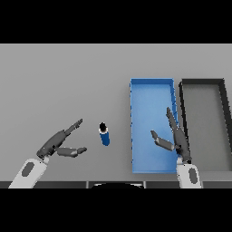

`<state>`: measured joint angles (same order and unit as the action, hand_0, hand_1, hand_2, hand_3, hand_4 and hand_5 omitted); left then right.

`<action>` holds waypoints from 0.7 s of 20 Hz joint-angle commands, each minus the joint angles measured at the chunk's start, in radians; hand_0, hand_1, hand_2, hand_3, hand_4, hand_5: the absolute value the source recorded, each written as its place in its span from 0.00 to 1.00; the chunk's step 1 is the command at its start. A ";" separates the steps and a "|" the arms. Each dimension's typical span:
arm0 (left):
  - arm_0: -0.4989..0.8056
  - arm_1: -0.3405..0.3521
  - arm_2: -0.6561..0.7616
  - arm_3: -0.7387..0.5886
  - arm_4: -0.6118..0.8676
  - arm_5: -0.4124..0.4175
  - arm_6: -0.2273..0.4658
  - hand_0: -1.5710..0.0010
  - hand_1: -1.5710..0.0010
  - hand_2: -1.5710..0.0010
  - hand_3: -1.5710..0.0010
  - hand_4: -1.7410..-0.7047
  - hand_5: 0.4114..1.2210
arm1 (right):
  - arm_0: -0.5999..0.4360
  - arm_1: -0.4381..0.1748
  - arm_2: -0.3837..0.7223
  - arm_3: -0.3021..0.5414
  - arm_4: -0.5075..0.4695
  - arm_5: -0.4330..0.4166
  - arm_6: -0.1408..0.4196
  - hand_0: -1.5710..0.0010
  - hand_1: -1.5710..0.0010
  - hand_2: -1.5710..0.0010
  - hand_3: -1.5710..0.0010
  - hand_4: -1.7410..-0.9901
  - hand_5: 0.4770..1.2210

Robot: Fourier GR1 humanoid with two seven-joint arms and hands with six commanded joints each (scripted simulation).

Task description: Pick up the blue pipe and place it into the blue bin.

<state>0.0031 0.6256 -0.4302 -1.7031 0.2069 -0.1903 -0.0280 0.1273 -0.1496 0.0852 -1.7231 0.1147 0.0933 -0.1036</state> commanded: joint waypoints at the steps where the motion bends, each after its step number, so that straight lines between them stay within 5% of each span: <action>1: -0.002 -0.001 -0.012 0.002 -0.009 -0.009 0.000 1.00 1.00 1.00 1.00 0.63 0.07 | 0.002 0.002 0.004 -0.002 0.003 0.000 -0.003 1.00 1.00 1.00 1.00 0.66 0.18; 14: -0.143 -0.270 -0.144 0.191 -0.101 -0.010 0.048 1.00 1.00 1.00 1.00 0.60 0.04 | 0.027 0.010 -0.007 -0.011 -0.023 0.008 -0.005 1.00 1.00 1.00 1.00 0.62 0.17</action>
<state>-0.1403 0.3550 -0.5741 -1.5121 0.1059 -0.1994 0.0260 0.1538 -0.1388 0.0787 -1.7346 0.0923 0.1011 -0.1061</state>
